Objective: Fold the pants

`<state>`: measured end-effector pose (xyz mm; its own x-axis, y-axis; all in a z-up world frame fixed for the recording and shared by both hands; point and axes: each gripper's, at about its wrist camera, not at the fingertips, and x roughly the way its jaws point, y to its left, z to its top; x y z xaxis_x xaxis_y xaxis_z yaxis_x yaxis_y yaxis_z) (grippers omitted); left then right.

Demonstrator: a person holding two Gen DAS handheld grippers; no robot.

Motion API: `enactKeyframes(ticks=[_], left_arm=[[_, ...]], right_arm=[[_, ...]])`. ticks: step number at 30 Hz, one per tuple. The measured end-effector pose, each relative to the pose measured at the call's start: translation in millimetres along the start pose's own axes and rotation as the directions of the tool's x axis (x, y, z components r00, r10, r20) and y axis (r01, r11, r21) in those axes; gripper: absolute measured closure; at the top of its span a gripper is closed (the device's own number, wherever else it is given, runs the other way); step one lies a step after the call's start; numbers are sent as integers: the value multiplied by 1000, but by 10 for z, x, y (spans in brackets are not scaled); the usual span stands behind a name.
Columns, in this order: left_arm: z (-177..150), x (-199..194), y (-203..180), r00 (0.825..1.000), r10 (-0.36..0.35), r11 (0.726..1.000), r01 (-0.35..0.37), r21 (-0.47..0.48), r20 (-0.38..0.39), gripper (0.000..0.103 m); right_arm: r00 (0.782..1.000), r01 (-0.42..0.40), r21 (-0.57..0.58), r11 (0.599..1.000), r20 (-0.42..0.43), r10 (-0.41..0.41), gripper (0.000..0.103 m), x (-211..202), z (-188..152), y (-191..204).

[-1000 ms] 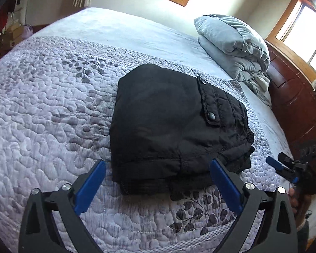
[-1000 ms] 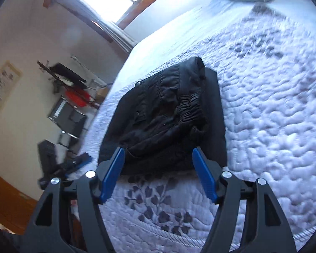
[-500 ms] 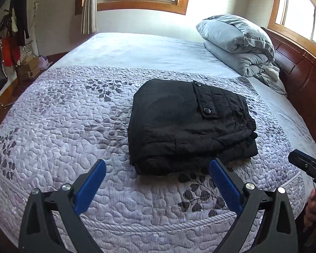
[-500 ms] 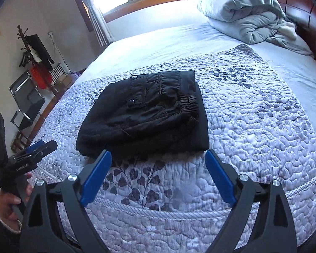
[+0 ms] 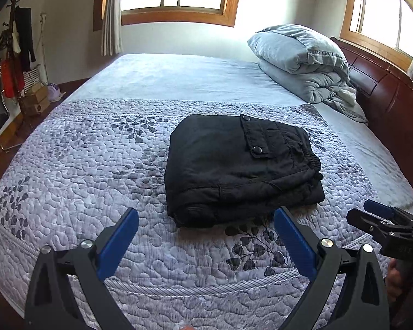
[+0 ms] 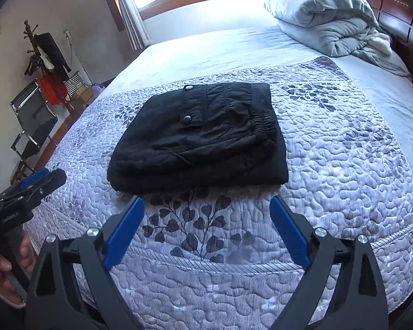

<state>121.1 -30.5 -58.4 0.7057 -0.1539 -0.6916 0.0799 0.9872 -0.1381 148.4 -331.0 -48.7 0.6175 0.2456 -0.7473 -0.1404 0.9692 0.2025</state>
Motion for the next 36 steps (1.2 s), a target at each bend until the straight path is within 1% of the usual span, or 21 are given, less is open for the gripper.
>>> enactKeyframes(ticks=[9, 12, 18, 20, 23, 33, 36], left_arm=[[-2, 69, -8, 999, 38, 999, -38, 38, -1, 4], [-8, 116, 2, 999, 46, 998, -45, 41, -11, 4], [-44, 208, -8, 998, 50, 998, -48, 47, -29, 4], [-53, 245, -10, 997, 61, 997, -59, 54, -39, 4], [-66, 286, 1, 997, 70, 996, -68, 58, -43, 4], [-71, 319, 88, 998, 39, 999, -38, 22, -43, 4], [-71, 332, 81, 998, 47, 999, -46, 27, -45, 4]], right_arm=[[999, 46, 11, 999, -20, -46, 11, 161, 23, -8], [996, 82, 7, 997, -29, -82, 11, 193, 42, -17], [990, 129, 21, 991, -53, -128, 11, 259, 36, -34], [990, 126, 24, 992, -59, -124, 11, 280, 26, -41], [988, 141, 8, 990, -59, -140, 11, 293, 20, -34], [986, 158, -5, 987, -58, -158, 11, 285, 25, -49], [986, 158, -8, 987, -59, -158, 11, 289, 27, -47]])
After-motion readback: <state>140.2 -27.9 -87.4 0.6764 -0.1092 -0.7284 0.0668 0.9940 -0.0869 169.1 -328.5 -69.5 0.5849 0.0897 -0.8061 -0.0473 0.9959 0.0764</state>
